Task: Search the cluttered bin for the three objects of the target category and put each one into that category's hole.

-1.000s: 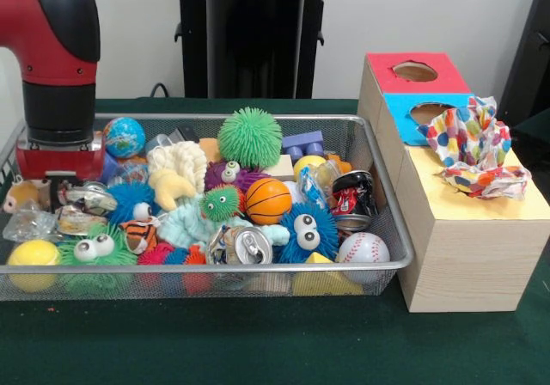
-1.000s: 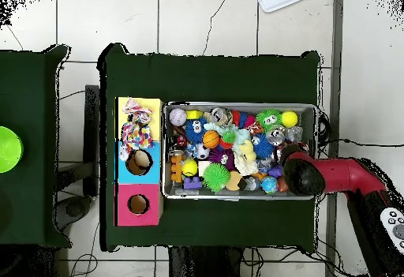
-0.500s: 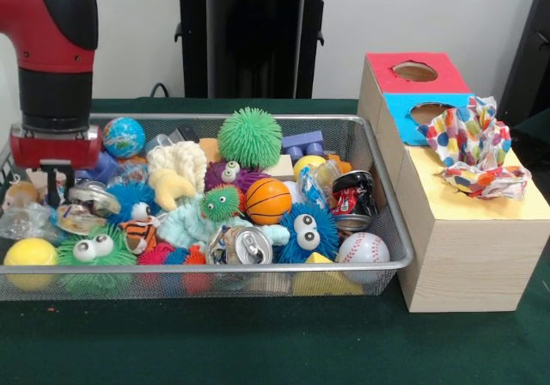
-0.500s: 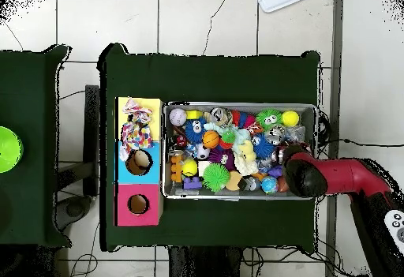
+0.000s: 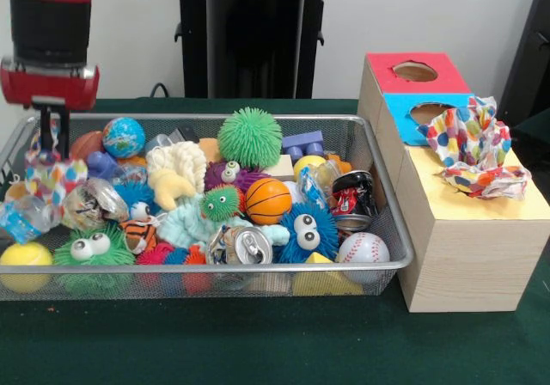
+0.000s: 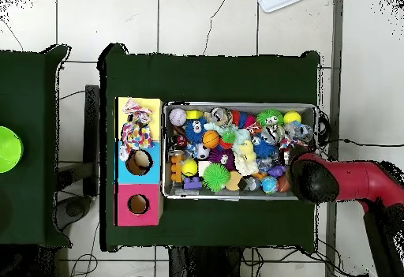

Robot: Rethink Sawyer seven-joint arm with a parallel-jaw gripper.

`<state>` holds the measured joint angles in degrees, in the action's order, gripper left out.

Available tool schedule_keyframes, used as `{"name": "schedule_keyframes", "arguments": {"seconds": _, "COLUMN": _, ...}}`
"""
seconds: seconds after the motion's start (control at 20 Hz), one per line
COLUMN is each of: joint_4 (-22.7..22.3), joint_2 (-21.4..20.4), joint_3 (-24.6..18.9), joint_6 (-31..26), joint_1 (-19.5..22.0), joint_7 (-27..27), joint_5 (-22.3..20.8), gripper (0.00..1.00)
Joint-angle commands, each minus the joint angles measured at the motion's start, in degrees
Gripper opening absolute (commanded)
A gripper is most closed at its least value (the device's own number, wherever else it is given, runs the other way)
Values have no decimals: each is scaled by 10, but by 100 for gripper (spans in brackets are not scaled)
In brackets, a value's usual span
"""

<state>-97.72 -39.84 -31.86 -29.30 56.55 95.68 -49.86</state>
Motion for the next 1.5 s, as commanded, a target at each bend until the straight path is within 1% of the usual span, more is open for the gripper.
{"name": "schedule_keyframes", "arguments": {"seconds": 0.05, "joint_4": -75, "joint_2": -94, "joint_3": -21, "joint_6": -109, "joint_1": -31, "joint_7": -75, "joint_5": 67, "gripper": 0}}
{"name": "schedule_keyframes", "arguments": {"seconds": 0.25, "joint_4": -96, "joint_2": -118, "joint_3": -22, "joint_6": -134, "joint_1": -46, "joint_7": -48, "joint_5": 111, "gripper": 0}}
{"name": "schedule_keyframes", "arguments": {"seconds": 0.35, "joint_4": -109, "joint_2": -131, "joint_3": -19, "joint_6": -140, "joint_1": -57, "joint_7": -23, "joint_5": 137, "gripper": 0}}
{"name": "schedule_keyframes", "arguments": {"seconds": 0.45, "joint_4": -122, "joint_2": -144, "joint_3": -10, "joint_6": -140, "joint_1": -74, "joint_7": 8, "joint_5": 158, "gripper": 0}}
{"name": "schedule_keyframes", "arguments": {"seconds": 0.65, "joint_4": -134, "joint_2": -172, "joint_3": 12, "joint_6": -153, "joint_1": -120, "joint_7": 57, "joint_5": 196, "gripper": 0}}
{"name": "schedule_keyframes", "arguments": {"seconds": 0.95, "joint_4": -153, "joint_2": -241, "joint_3": 41, "joint_6": -196, "joint_1": -176, "joint_7": 79, "joint_5": 270, "gripper": 0}}
{"name": "schedule_keyframes", "arguments": {"seconds": 1.05, "joint_4": -153, "joint_2": -260, "joint_3": 48, "joint_6": -217, "joint_1": -188, "joint_7": 79, "joint_5": 299, "gripper": 0}}
{"name": "schedule_keyframes", "arguments": {"seconds": 1.15, "joint_4": -149, "joint_2": -275, "joint_3": 55, "joint_6": -233, "joint_1": -201, "joint_7": 80, "joint_5": 317, "gripper": 0}}
{"name": "schedule_keyframes", "arguments": {"seconds": 1.35, "joint_4": -131, "joint_2": -302, "joint_3": 70, "joint_6": -273, "joint_1": -228, "joint_7": 91, "joint_5": 344, "gripper": 0}}
{"name": "schedule_keyframes", "arguments": {"seconds": 1.5, "joint_4": -114, "joint_2": -311, "joint_3": 74, "joint_6": -290, "joint_1": -247, "joint_7": 101, "joint_5": 360, "gripper": 0}}
